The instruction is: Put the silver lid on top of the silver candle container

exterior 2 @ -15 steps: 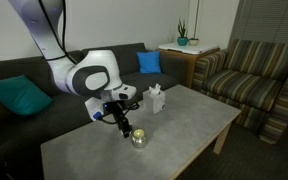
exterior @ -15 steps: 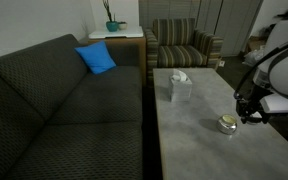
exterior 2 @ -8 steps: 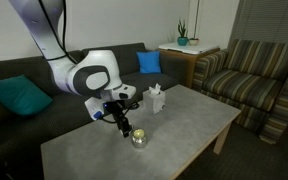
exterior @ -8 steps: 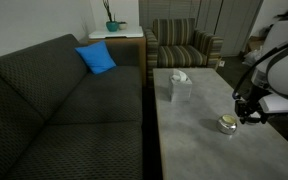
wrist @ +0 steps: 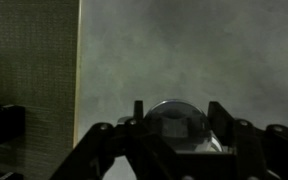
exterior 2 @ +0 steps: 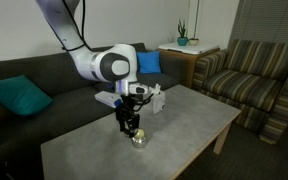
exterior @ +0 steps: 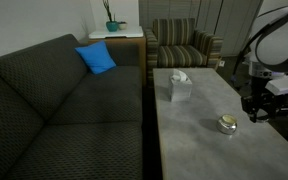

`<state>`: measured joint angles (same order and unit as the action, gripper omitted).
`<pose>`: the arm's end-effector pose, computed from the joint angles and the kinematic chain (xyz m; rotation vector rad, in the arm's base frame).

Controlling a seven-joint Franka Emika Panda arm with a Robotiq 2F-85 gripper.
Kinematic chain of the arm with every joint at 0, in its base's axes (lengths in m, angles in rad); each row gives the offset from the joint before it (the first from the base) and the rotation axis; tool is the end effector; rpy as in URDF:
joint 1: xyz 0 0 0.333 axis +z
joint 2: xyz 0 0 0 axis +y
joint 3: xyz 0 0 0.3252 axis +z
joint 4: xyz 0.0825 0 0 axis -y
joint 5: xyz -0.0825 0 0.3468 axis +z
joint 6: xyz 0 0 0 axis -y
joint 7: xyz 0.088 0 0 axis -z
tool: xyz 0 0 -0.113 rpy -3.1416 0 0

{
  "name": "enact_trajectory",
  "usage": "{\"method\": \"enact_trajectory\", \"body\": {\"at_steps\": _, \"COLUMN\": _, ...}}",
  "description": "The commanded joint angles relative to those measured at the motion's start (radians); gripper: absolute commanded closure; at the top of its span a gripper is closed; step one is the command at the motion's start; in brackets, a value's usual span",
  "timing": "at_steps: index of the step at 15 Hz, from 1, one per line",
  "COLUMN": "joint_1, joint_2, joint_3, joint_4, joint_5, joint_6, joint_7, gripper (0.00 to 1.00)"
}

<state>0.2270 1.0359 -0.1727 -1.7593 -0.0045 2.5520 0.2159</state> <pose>0.5788 0.0313 0.0062 2.9340 -0.1339 -0.3051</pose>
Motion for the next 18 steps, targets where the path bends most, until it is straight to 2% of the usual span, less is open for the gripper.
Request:
{"method": "enact_trajectory", "body": {"at_steps": 1, "joint_1": -0.064, "joint_2": 0.046, "joint_3": 0.025, "joint_4": 0.137, "joint_5": -0.023, "joint_6": -0.091, "joint_7": -0.012, "gripper": 0.59}}
{"method": "enact_trajectory", "body": {"at_steps": 4, "joint_1": -0.152, "joint_2": 0.118, "joint_3": 0.104, "joint_4": 0.271, "joint_5": 0.019, "joint_6": -0.125, "joint_7": -0.068, "gripper": 0.59}}
{"method": "enact_trajectory", "body": {"at_steps": 8, "joint_1": -0.220, "joint_2": 0.252, "joint_3": 0.177, "joint_4": 0.446, "joint_5": 0.063, "joint_6": -0.158, "joint_7": -0.098, "gripper": 0.59}}
{"method": "enact_trajectory", "body": {"at_steps": 9, "joint_1": -0.226, "joint_2": 0.271, "joint_3": 0.180, "joint_4": 0.470, "joint_5": 0.067, "joint_6": -0.162, "joint_7": -0.097, "gripper": 0.59}}
{"method": "enact_trajectory", "body": {"at_steps": 10, "joint_1": -0.193, "joint_2": 0.210, "joint_3": 0.151, "joint_4": 0.377, "joint_5": 0.048, "joint_6": -0.122, "joint_7": -0.065, "gripper": 0.59}}
{"method": "enact_trajectory", "body": {"at_steps": 11, "joint_1": -0.197, "joint_2": 0.231, "joint_3": 0.153, "joint_4": 0.400, "joint_5": 0.049, "joint_6": -0.121, "joint_7": -0.066, "gripper": 0.34}}
{"method": "enact_trajectory", "body": {"at_steps": 13, "joint_1": -0.195, "joint_2": 0.235, "joint_3": 0.152, "joint_4": 0.401, "joint_5": 0.049, "joint_6": -0.120, "joint_7": -0.066, "gripper": 0.34}}
{"method": "enact_trajectory", "body": {"at_steps": 14, "joint_1": -0.193, "joint_2": 0.232, "joint_3": 0.152, "joint_4": 0.401, "joint_5": 0.049, "joint_6": -0.120, "joint_7": -0.065, "gripper": 0.59}}
{"method": "enact_trajectory", "body": {"at_steps": 18, "joint_1": -0.206, "joint_2": 0.292, "joint_3": 0.176, "joint_4": 0.492, "joint_5": 0.058, "joint_6": -0.173, "joint_7": -0.087, "gripper": 0.59}}
